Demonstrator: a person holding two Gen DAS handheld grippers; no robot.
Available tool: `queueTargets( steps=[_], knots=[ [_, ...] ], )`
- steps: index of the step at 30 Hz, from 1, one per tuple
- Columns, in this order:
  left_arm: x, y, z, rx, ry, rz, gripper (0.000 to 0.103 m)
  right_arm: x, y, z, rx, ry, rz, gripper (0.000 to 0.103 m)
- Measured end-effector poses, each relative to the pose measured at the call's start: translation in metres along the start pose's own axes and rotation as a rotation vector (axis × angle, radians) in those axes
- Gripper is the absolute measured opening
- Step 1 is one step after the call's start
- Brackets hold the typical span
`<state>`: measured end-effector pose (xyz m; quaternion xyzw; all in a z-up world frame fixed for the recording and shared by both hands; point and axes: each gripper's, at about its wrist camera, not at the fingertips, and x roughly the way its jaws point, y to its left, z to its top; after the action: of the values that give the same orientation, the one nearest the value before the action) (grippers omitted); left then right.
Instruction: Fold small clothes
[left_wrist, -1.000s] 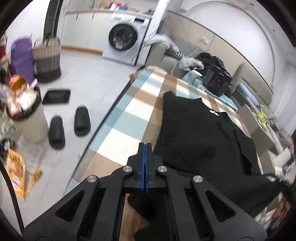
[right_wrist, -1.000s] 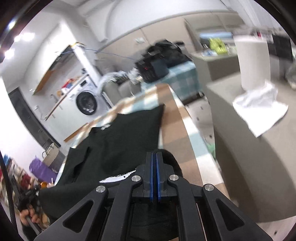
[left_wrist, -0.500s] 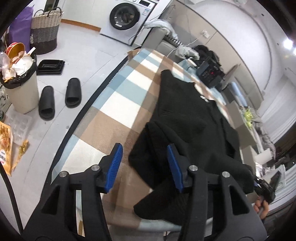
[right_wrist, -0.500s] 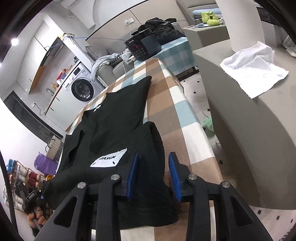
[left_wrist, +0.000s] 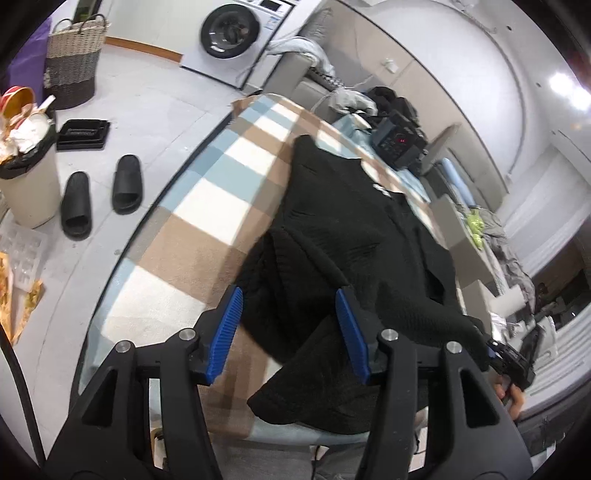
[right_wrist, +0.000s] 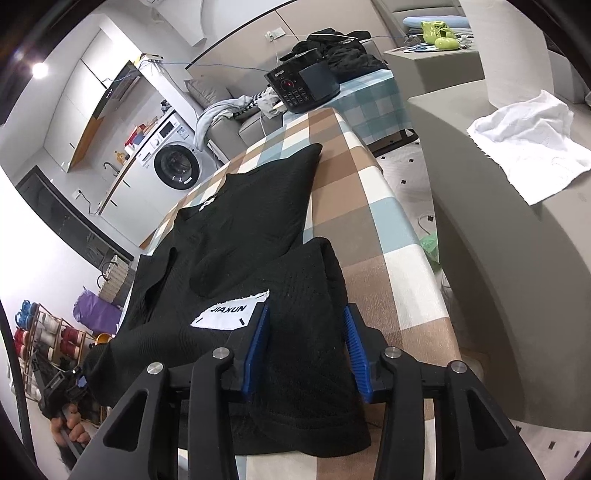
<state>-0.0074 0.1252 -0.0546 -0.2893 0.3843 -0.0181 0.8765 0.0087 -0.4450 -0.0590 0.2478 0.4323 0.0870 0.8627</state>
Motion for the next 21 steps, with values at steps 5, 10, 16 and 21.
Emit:
queueTargets(
  steps=[5,10,16,21],
  knots=[
    [0.0018,-0.0071,0.0007,0.002,0.021,-0.048,0.049,0.0038,0.0041,0.0007,-0.001,0.024,0.031,0.041],
    [0.0025,-0.0111,-0.0019,0.012,0.04,-0.089,0.049,0.0015,0.0048,-0.0019,0.0,0.024,0.034,0.041],
    [-0.0026,-0.0112,-0.0035,0.006,0.044,-0.123,0.051,0.001,0.0072,-0.0024,-0.005,0.027,0.03,0.041],
    [0.0047,-0.0053,-0.0005,0.005,0.033,-0.061,0.052,0.0042,0.0083,-0.0025,-0.006,0.032,0.027,0.042]
  ],
)
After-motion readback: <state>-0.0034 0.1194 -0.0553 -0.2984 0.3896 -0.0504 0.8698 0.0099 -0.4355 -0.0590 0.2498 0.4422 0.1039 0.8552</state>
